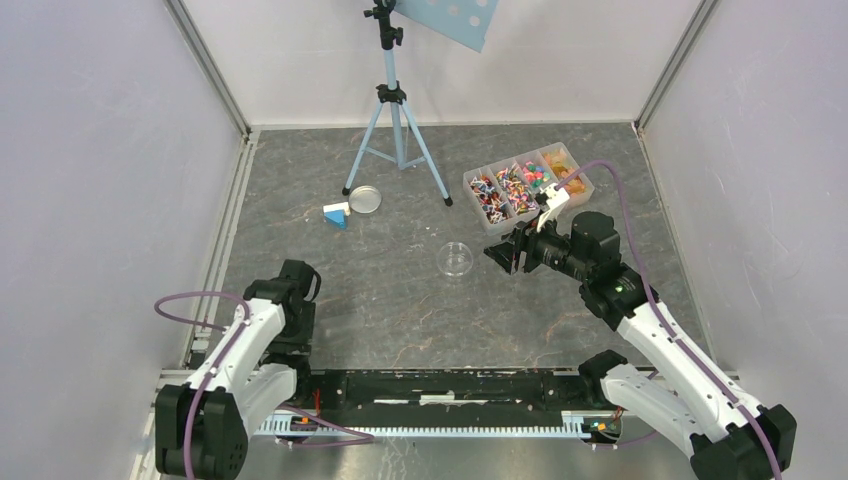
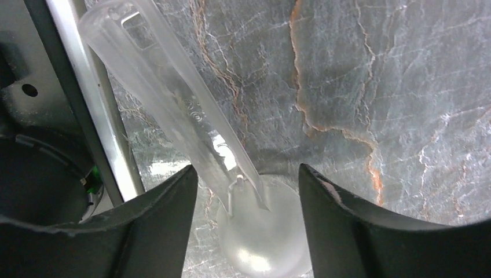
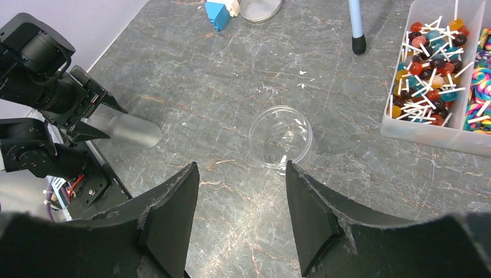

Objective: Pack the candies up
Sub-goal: Pick up the spatula from the center of the board.

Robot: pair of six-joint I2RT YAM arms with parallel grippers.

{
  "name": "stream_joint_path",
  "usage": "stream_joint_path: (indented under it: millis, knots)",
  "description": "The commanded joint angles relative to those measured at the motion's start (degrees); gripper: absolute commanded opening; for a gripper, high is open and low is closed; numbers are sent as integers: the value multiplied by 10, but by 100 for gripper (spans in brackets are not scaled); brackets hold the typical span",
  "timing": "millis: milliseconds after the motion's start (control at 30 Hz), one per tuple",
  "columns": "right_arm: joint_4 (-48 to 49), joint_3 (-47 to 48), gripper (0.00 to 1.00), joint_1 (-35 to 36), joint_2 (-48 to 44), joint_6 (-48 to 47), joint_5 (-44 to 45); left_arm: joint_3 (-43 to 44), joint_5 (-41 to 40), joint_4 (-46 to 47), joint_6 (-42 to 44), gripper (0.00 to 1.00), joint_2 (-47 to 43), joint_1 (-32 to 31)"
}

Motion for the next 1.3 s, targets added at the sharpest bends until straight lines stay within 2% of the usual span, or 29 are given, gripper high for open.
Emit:
stream_joint_path:
  millis: [0, 67, 233, 367, 467, 533, 667, 733, 933, 1033, 1100, 1167, 1267]
  knots:
    - [17, 10, 63, 1, -5, 3, 0, -16, -11, 31, -55, 66, -4, 2]
    - [18, 9, 63, 1, -3, 4, -1, -13, -14, 36, -49, 58, -2, 2]
    - [21, 5, 65, 1, -1, 3, 1, 15, -38, 40, 2, 28, -12, 2]
    - [29, 2, 66, 1, 5, 8, -8, 63, -57, 55, 91, 16, -43, 1]
    - [60, -6, 71, 2, 7, 24, -30, 85, -37, 112, 184, 15, -83, 1]
    - [101, -15, 76, 5, 6, 38, -51, 86, 7, 192, 273, 15, -121, 1]
    - [218, -43, 80, 30, 9, 69, -100, 56, 182, 415, 398, 15, -192, 2]
    - [271, -52, 81, 52, 15, 88, -113, 33, 296, 538, 419, 15, -217, 0]
    - [394, -35, 81, 114, 63, 124, -125, 4, 544, 859, 424, 17, -210, -11]
    - [410, -4, 77, 116, 89, 112, -116, 15, 606, 891, 425, 11, -189, -27]
    - [402, 21, 71, 116, 104, 28, -127, 24, 641, 891, 417, 9, -169, -38]
    - [408, 19, 70, 116, 107, -71, -120, 27, 670, 900, 406, 7, -149, -58]
    - [453, 8, 75, 116, 110, -167, -103, 29, 687, 900, 409, 5, -126, -112]
